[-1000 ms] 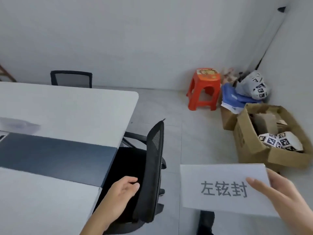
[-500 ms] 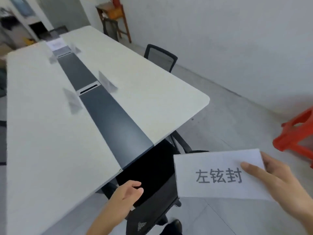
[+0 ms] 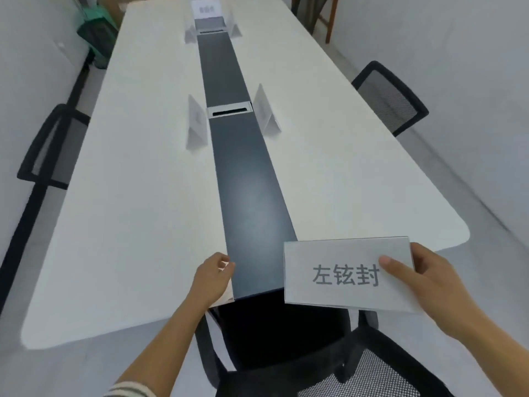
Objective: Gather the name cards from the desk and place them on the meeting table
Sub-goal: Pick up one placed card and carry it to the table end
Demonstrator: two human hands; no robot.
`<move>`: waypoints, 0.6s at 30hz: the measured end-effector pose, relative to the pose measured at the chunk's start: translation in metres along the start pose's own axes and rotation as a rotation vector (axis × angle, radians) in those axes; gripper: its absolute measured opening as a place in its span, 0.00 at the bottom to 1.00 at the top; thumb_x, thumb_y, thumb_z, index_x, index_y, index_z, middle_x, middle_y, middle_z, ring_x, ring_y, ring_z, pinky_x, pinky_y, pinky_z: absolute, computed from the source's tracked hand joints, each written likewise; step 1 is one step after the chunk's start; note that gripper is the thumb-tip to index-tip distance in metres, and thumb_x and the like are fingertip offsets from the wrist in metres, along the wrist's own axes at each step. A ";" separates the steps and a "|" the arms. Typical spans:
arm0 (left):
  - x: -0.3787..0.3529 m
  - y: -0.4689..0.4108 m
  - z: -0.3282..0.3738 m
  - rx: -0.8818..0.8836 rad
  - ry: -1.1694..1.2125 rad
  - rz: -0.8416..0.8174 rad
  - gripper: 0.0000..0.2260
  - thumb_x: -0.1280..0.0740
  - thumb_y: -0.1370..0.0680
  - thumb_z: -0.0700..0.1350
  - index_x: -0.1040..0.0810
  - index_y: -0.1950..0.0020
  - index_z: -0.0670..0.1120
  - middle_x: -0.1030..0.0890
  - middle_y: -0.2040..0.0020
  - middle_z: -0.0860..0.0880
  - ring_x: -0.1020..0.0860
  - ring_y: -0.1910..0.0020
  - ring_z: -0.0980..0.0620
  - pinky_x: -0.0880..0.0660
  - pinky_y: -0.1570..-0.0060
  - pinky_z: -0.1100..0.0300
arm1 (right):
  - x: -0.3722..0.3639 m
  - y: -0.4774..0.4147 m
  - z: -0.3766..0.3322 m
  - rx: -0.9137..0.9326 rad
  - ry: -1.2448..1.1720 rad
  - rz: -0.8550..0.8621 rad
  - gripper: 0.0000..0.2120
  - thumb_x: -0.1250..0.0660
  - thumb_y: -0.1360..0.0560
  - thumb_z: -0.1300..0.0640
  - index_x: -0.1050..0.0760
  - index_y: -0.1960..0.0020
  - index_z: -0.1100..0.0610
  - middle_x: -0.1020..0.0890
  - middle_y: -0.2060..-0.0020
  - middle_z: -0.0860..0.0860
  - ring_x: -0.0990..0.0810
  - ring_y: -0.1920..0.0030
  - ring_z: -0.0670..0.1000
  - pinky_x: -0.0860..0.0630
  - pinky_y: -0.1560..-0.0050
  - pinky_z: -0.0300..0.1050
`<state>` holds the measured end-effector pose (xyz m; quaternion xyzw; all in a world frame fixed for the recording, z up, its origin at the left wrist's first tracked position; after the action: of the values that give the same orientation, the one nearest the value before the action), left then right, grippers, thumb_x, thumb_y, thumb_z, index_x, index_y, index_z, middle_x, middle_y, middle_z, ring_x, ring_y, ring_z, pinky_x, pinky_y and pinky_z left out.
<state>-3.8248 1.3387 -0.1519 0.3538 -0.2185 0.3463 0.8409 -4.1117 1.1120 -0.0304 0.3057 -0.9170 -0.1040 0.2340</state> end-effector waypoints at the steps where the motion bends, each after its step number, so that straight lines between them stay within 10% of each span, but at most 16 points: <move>1: -0.004 -0.019 -0.005 0.022 -0.030 0.035 0.15 0.38 0.21 0.50 0.26 0.37 0.44 0.24 0.38 0.43 0.24 0.42 0.46 0.30 0.45 0.56 | -0.009 -0.015 -0.004 0.009 0.018 -0.020 0.10 0.28 0.29 0.50 0.21 0.51 0.53 0.14 0.56 0.51 0.15 0.55 0.56 0.19 0.51 0.58; 10: -0.047 -0.100 -0.051 0.150 -0.492 0.319 0.29 0.53 0.20 0.59 0.44 0.23 0.45 0.47 0.22 0.38 0.49 0.22 0.39 0.51 0.25 0.43 | -0.123 -0.174 -0.032 0.189 0.117 -0.206 0.13 0.29 0.26 0.52 0.26 0.46 0.57 0.19 0.54 0.49 0.21 0.56 0.49 0.24 0.58 0.42; 18: -0.062 -0.108 -0.061 0.156 -0.596 0.404 0.32 0.51 0.21 0.62 0.42 0.23 0.44 0.43 0.22 0.38 0.47 0.23 0.39 0.53 0.27 0.43 | -0.213 -0.276 -0.026 0.351 0.175 -0.328 0.16 0.29 0.27 0.49 0.27 0.42 0.53 0.20 0.47 0.49 0.23 0.46 0.52 0.25 0.50 0.43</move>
<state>-3.7788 1.3026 -0.2781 0.4521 -0.4923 0.4026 0.6255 -3.8083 1.0223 -0.1779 0.4942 -0.8354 0.0468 0.2358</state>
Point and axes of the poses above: each hand's wrist, its own y-axis away from the middle knuckle, its own x-axis out of the back of the hand, z = x × y, the point moved 4 cm from there along -y, towards the middle knuckle
